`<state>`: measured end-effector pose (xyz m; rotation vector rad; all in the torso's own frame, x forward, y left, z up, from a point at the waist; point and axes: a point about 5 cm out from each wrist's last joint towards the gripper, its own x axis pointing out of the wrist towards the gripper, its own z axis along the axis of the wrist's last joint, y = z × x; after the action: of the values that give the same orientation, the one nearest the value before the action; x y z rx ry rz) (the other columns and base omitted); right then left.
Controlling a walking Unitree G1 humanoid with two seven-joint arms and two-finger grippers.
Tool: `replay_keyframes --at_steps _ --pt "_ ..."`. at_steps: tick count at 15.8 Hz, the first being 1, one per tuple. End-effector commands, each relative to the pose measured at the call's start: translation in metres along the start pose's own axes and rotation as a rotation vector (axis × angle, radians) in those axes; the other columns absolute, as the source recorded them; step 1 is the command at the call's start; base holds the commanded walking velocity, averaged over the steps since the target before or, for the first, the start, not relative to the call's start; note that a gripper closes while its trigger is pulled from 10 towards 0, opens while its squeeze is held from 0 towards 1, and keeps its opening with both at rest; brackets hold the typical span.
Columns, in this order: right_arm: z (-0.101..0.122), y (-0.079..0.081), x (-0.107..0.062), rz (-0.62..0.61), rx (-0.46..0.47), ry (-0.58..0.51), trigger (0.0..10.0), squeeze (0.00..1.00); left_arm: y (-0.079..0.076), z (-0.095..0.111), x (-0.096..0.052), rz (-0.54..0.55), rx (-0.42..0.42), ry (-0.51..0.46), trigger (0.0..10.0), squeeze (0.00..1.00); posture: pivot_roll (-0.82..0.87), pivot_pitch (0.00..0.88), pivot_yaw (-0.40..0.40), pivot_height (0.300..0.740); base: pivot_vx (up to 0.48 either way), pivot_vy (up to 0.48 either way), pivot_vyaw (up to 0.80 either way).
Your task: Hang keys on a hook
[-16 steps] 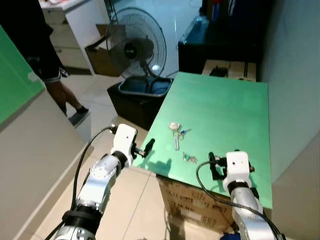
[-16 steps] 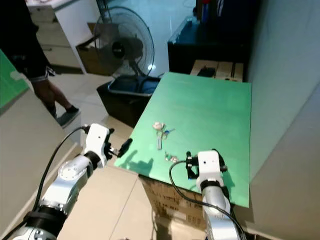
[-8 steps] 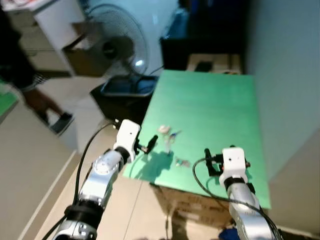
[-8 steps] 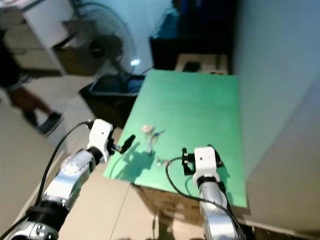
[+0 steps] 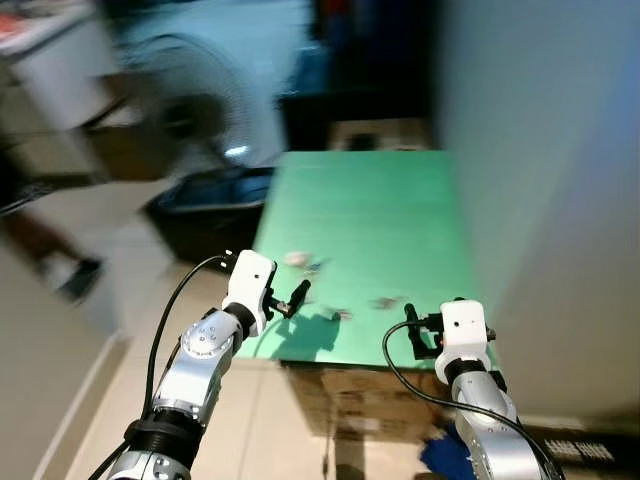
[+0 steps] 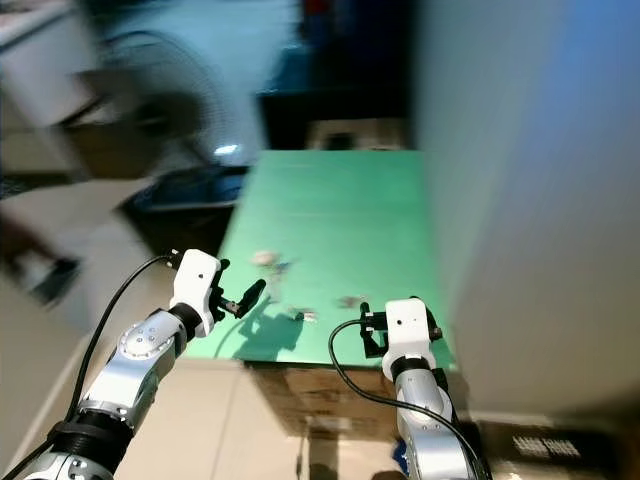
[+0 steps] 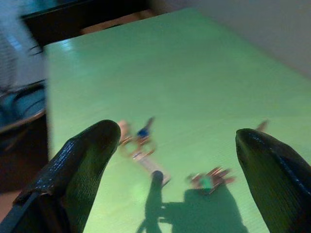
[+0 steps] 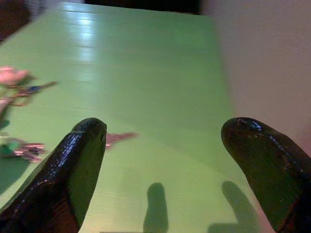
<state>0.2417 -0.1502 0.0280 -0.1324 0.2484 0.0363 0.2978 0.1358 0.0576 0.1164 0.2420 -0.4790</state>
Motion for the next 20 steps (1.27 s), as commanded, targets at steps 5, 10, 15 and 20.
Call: replay_keyframes --at_steps 5,10,15,20 --pt "-0.001 0.005 -0.001 0.006 -0.026 -0.003 10.0 0.0 0.01 -0.002 -0.002 0.055 -0.008 0.015 10.0 0.0 -0.16 0.0 0.156 0.74 0.0 0.0 -0.31" --pt "0.002 0.006 0.0 0.019 -0.03 -0.013 10.0 0.0 0.014 0.002 -0.002 0.096 -0.02 -0.022 10.0 0.0 -0.17 0.0 0.157 0.74 0.339 0.0 0.0" --pt "0.003 0.006 0.002 0.018 -0.057 0.004 10.0 0.0 0.014 0.0 0.0 0.09 -0.017 -0.008 10.0 0.0 -0.17 0.0 0.16 0.74 0.384 0.0 0.0" --pt "0.044 0.011 0.016 0.074 -0.066 -0.108 10.0 0.0 0.013 0.0 0.0 0.085 -0.023 -0.015 10.0 0.0 -0.17 0.0 0.162 0.74 0.0 0.0 0.0"
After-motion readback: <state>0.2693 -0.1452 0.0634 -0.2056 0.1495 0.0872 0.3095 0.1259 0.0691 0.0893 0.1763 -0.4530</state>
